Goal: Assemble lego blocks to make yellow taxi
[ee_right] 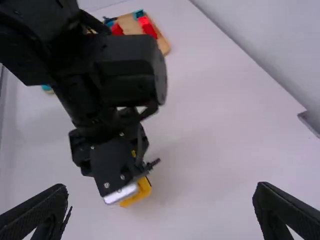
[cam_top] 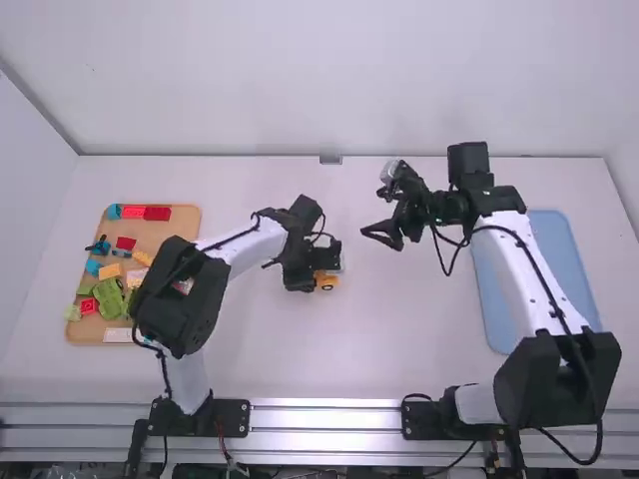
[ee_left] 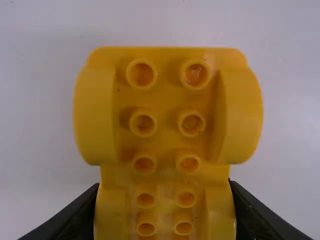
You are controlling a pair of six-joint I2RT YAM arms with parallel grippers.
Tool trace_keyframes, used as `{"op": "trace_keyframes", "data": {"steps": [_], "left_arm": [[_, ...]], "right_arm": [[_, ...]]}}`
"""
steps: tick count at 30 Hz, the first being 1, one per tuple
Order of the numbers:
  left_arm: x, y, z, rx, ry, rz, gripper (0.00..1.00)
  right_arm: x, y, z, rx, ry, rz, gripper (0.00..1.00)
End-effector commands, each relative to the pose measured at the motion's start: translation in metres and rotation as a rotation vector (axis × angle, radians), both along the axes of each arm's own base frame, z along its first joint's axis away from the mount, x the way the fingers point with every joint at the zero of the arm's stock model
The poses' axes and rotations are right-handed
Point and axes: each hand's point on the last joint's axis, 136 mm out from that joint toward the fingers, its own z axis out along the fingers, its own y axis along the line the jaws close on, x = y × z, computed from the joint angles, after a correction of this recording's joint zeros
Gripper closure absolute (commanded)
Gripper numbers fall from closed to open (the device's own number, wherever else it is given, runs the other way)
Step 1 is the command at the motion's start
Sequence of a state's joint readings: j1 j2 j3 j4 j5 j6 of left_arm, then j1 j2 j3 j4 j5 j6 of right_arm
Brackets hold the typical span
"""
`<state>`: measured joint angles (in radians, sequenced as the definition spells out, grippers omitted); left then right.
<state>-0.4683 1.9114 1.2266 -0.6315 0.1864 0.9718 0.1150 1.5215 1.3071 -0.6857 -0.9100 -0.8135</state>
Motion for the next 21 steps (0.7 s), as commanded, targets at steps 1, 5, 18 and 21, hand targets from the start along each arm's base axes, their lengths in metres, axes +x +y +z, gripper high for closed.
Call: {"op": "trace_keyframes", "data": {"steps": [1, 5, 18, 21], "left_arm": [[-0.010, 0.011, -0.018, 0.072, 0.010, -0.034, 0.60], [-0.015, 0.012, -0.029, 0.060, 0.000, -0.072, 0.50], [0.003, 0.011, -0.016, 0.034, -0.071, 0.060, 0.01], [0.017, 0.011, 0.008, 0.005, -0.098, 0.135, 0.01]], "right_arm": [[-0.001, 0.005, 0.010, 0.009, -0.050, 0.037, 0.02], [-0.005, 0.010, 0.010, 0.002, -0.070, 0.067, 0.01], [-0.004, 0.025, 0.016, 0.020, -0.105, 0.091, 0.01], [-0.004, 0.033, 0.022, 0.047, -0.123, 0.107, 0.02]]}}
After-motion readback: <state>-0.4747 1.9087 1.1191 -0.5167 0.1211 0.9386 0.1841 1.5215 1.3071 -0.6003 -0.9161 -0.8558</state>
